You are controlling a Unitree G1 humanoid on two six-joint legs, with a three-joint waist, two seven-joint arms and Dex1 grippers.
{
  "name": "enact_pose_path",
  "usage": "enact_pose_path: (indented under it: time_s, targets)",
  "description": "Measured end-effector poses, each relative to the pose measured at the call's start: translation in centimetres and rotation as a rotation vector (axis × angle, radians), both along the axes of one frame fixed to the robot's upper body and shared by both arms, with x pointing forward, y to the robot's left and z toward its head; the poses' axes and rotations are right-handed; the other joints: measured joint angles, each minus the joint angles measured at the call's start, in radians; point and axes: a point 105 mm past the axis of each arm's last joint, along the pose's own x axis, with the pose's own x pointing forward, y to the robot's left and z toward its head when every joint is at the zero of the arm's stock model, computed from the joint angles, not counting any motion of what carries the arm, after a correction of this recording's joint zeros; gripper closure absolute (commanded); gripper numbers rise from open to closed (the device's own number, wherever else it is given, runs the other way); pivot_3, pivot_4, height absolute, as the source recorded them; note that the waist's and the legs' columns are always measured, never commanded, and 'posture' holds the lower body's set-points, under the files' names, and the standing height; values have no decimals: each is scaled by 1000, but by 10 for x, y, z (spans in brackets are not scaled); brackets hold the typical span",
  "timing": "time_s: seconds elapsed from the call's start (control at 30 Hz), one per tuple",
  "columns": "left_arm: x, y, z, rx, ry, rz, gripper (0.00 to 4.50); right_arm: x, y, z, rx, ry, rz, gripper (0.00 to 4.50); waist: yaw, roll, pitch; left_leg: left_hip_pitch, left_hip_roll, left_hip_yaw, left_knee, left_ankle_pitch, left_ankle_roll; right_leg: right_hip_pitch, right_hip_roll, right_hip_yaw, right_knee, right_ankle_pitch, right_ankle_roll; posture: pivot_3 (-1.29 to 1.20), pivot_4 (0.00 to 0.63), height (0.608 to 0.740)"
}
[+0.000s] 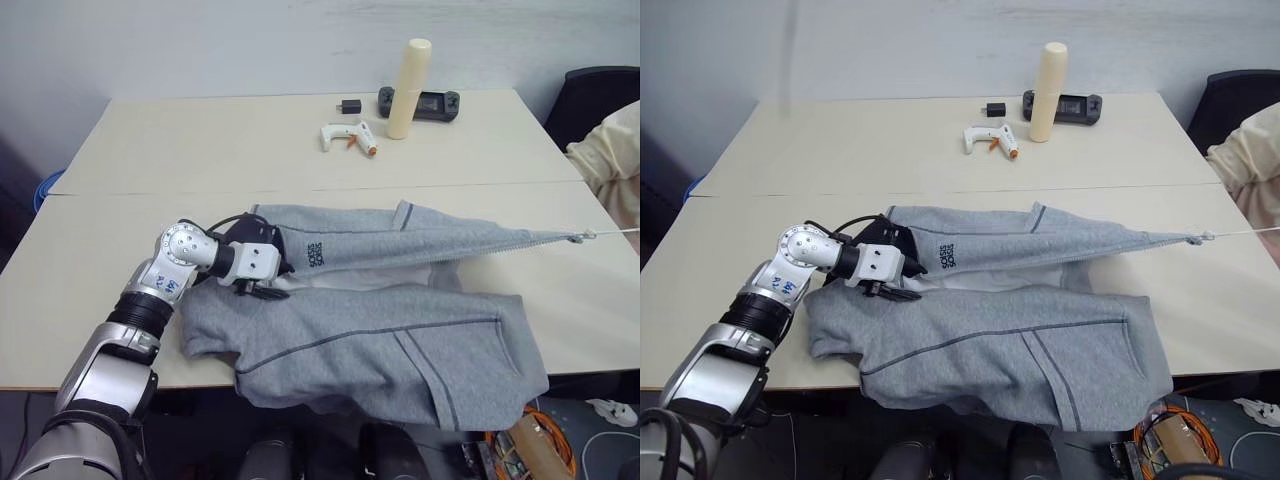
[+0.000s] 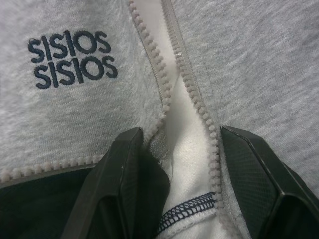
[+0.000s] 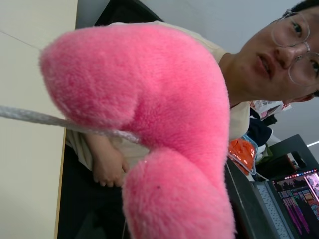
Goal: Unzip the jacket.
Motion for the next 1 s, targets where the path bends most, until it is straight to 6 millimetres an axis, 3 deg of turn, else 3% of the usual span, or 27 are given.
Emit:
enact_pose_path:
  time_s: [0.13, 0.23, 0.33, 0.4, 0.57, 0.67, 0.8, 1.0]
  targets:
    - [-2, 4, 0, -51, 83, 56, 1876, 17, 19, -15, 71, 50, 132, 4384, -2, 0, 0, 0, 1, 0, 0, 0, -1, 1, 1, -1, -1, 0, 0, 0, 150, 740]
    - [-8, 2, 7, -144, 235, 102, 1331, 47, 68, -62, 212, 139, 360, 3411, -5, -4, 3, -1, 2, -1, 0, -1, -1, 1, 3, -1, 1, 0, 0, 0, 150, 740]
    - [-19, -1, 20, -237, 362, 96, 410, 53, 102, -94, 274, 251, 486, 2390, 4, 2, 5, -9, 1, -1, 2, 1, 0, -6, 3, -3, 4, 0, 0, 0, 150, 740]
    - [-24, 5, 36, -306, 437, 110, 0, 52, 123, -98, 282, 297, 563, 1723, 13, 2, 6, -20, 1, -2, 7, 2, 1, -15, 3, -4, 7, 0, 0, 0, 150, 740]
    - [-36, 36, 84, -410, 499, 167, 0, 33, 146, -94, 328, 393, 657, 37, 32, 0, 9, -26, 0, -5, 17, 2, 3, -16, 7, -7, 11, 1, 1, 0, 150, 740]
    - [-46, 71, 107, -404, 472, 245, 0, 7, 138, -77, 356, 451, 657, 37, 36, 0, 10, -25, -1, -6, 17, 0, 4, -16, 1, -7, 7, 1, 2, 0, 150, 740]
    - [-56, 105, 108, -377, 437, 356, 0, -20, 125, -57, 364, 472, 637, 37, 29, 0, 10, -24, 0, -7, 15, -2, 2, -15, 2, -7, 4, 1, 2, 0, 150, 740]
    - [-54, 132, 118, -374, 342, 445, 0, -48, 118, -49, 445, 548, 655, 37, 28, -3, 12, -24, 1, -6, 13, -3, 1, -16, 2, -7, 3, 1, 2, 0, 150, 740]
